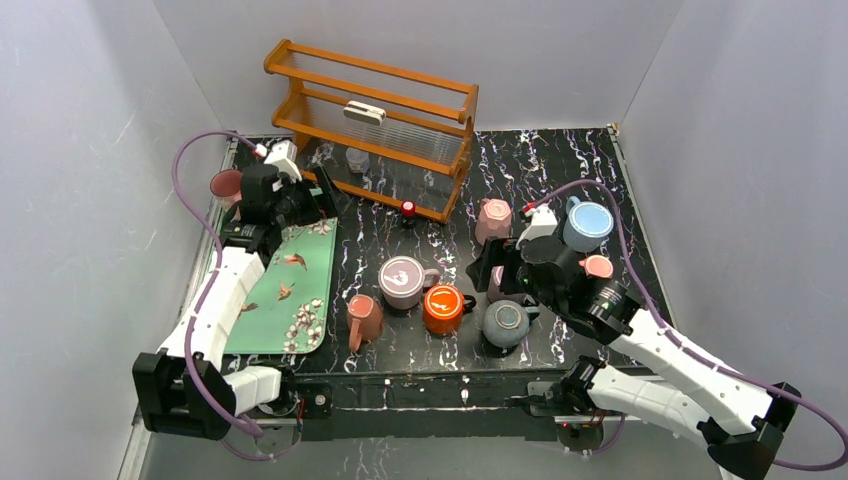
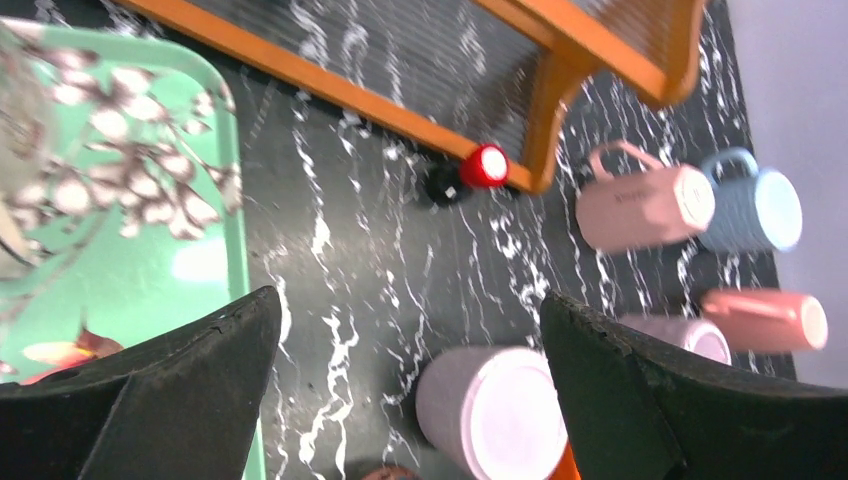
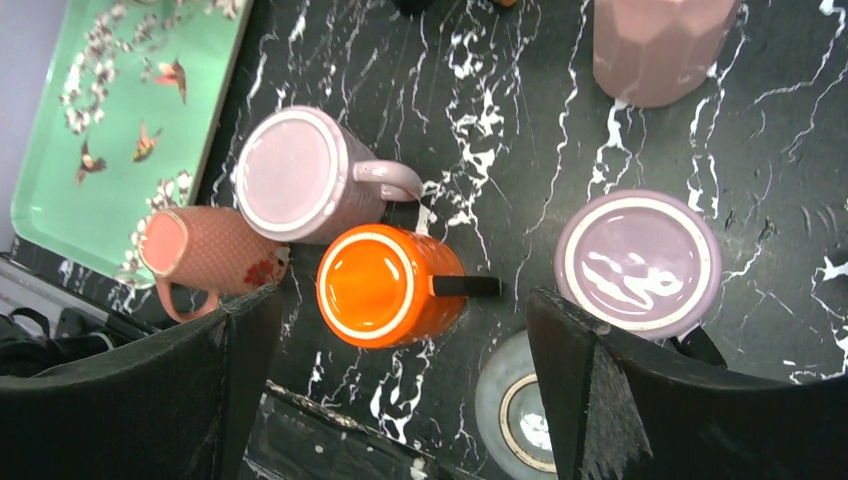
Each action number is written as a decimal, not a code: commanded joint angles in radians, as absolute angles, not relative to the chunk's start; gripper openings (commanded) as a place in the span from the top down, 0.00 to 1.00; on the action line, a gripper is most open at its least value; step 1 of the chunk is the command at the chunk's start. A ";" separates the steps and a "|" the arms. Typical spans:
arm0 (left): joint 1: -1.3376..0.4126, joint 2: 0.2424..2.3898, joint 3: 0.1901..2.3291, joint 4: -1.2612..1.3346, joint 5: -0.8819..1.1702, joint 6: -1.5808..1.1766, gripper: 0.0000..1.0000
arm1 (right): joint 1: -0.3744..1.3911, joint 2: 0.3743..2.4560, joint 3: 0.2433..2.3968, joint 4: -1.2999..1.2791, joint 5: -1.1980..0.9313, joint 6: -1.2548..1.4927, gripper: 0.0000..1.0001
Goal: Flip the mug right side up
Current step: Place the cup on the tray, then turn over the cup at the corner of the board.
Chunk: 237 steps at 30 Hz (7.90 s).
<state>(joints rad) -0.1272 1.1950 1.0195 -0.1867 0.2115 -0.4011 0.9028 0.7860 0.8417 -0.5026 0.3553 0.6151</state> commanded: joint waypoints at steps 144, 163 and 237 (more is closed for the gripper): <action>-0.152 0.940 0.704 -0.198 0.294 -0.342 0.02 | 0.804 1.435 0.896 -0.429 -0.478 -0.717 0.88; -0.153 0.933 0.746 -0.183 0.359 -0.416 0.02 | 0.803 1.159 0.908 -0.484 -0.475 -0.548 0.99; -0.429 0.956 0.674 0.756 0.613 -1.166 0.54 | 0.840 1.216 0.938 0.904 -0.283 0.920 0.99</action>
<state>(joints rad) -0.4156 0.9558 0.6369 0.7113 0.6315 -1.1854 0.8333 1.2350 0.8776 0.7338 -0.2558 0.8989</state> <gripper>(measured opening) 0.474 0.242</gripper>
